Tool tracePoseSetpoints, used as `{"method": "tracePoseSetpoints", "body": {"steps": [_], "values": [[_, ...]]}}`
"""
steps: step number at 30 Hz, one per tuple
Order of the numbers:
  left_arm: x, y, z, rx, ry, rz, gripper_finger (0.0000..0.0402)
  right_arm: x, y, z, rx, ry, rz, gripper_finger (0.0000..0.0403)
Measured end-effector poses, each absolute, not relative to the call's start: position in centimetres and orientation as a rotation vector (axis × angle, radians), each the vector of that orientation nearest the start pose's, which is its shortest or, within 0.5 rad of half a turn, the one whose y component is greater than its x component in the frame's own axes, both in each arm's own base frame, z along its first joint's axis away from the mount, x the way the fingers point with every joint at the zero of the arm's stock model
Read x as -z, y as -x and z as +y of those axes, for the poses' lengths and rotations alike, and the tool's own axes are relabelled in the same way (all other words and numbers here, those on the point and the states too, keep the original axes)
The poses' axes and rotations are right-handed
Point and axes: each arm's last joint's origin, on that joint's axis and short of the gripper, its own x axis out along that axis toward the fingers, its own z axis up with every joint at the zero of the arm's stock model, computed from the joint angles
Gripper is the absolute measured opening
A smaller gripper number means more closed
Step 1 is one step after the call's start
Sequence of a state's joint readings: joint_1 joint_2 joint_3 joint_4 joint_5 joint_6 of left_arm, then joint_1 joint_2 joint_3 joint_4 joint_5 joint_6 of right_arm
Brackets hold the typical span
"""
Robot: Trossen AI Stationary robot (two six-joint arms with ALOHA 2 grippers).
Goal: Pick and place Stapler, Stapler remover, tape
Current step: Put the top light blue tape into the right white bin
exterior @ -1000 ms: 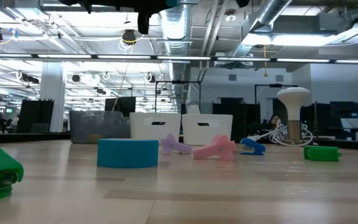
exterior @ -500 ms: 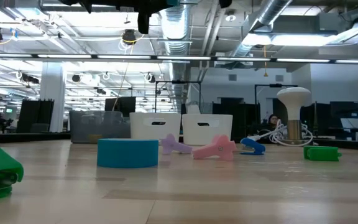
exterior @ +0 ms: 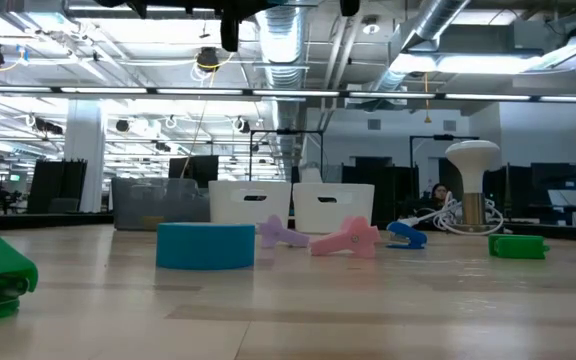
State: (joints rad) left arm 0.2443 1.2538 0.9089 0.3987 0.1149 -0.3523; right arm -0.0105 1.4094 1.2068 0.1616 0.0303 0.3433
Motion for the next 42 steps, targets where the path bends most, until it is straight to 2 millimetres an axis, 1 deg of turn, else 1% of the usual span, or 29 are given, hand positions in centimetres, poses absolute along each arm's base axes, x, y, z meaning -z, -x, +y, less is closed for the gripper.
{"method": "tracePoseSetpoints", "body": {"steps": [6,12,18,23,31,35,42], "values": [[-33.2,-27.8,6.6,-0.124,0.342,-0.065,0.0018,-36.7,-32.6,-0.9,0.065,-0.372,0.054,0.0160],[-33.0,-27.8,6.7,-0.138,0.349,-0.060,0.0017,-36.5,-32.6,-1.6,0.089,-0.416,0.073,0.0172],[-32.8,-27.9,6.7,-0.141,0.351,-0.050,0.0017,-36.3,-32.5,-1.8,0.100,-0.451,0.098,0.0186],[-33.0,-27.9,6.5,-0.118,0.350,-0.060,0.0017,-34.8,-32.4,-2.3,0.153,-0.475,0.223,0.0195],[-33.3,-27.8,6.5,-0.115,0.350,-0.077,0.0017,-35.6,-32.4,-2.4,0.135,-0.464,0.155,0.0191],[-33.3,-27.8,6.5,-0.114,0.351,-0.074,0.0017,-35.7,-32.4,-2.3,0.085,-0.469,0.156,0.0186],[-32.9,-27.9,6.6,-0.131,0.346,-0.049,0.0017,-36.1,-32.2,-1.3,0.014,-0.464,0.151,0.0186]]}}
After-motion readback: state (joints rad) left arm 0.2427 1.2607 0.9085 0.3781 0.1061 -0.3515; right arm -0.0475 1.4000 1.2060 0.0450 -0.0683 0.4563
